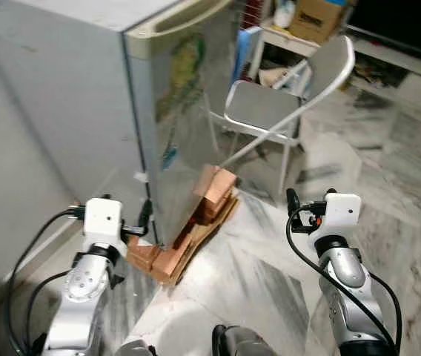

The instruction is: Restocking fridge

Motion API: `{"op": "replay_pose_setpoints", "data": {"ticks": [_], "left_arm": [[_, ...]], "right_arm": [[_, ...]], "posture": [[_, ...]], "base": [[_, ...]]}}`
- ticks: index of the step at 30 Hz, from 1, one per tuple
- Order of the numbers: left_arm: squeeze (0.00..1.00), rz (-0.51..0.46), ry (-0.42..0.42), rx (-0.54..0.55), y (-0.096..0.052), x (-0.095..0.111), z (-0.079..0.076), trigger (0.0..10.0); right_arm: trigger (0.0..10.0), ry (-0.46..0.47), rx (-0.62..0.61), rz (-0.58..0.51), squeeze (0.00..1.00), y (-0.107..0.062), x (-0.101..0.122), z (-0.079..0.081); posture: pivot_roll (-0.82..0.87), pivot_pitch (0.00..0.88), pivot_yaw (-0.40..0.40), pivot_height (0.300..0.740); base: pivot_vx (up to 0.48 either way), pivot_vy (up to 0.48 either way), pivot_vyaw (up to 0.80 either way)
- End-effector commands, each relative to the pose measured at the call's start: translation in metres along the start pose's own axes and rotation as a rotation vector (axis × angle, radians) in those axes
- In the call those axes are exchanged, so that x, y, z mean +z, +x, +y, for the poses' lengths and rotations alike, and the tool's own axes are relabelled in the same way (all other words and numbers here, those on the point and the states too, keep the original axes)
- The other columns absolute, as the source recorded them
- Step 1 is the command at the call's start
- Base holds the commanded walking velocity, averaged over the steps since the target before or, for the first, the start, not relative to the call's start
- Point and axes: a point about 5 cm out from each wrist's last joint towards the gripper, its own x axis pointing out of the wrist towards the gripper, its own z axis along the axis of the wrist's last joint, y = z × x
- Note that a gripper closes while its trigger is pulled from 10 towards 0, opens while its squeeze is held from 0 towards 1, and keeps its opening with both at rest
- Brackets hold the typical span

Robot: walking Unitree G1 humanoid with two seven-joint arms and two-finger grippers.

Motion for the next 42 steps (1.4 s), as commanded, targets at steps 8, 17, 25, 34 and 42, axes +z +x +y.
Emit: {"op": "replay_pose_setpoints", "data": {"ticks": [8,17,25,34,42], "left_arm": [[0.00,0.011,-0.025,0.026,-0.004,0.000,-0.002,10.0],[0.00,0.015,-0.026,0.018,-0.004,0.000,-0.002,10.0],[0.00,0.025,-0.037,0.029,-0.005,-0.001,-0.001,10.0],[0.00,0.003,-0.023,0.027,-0.002,0.006,-0.001,10.0],[0.00,-0.019,-0.006,-0.075,-0.002,0.010,-0.013,10.0]], "right_arm": [[10.0,0.006,0.005,-0.007,0.00,0.000,0.004,0.001],[10.0,0.007,0.009,-0.009,0.00,0.000,0.005,0.001],[10.0,0.005,0.008,-0.011,0.00,0.000,0.005,0.001],[10.0,-0.003,0.012,-0.013,0.00,0.000,0.006,0.002],[10.0,0.005,0.016,0.000,0.00,0.000,0.004,0.002]], "posture": [[0.05,0.074,-0.051,0.740],[0.05,0.078,-0.051,0.740],[0.05,0.079,-0.050,0.740],[0.05,0.076,-0.051,0.740],[0.05,0.076,-0.054,0.740]], "base": [[0.000,0.000,-0.80],[0.000,0.000,-0.80],[0.000,0.232,0.00],[0.000,0.480,0.00],[0.000,0.109,-0.23]]}}
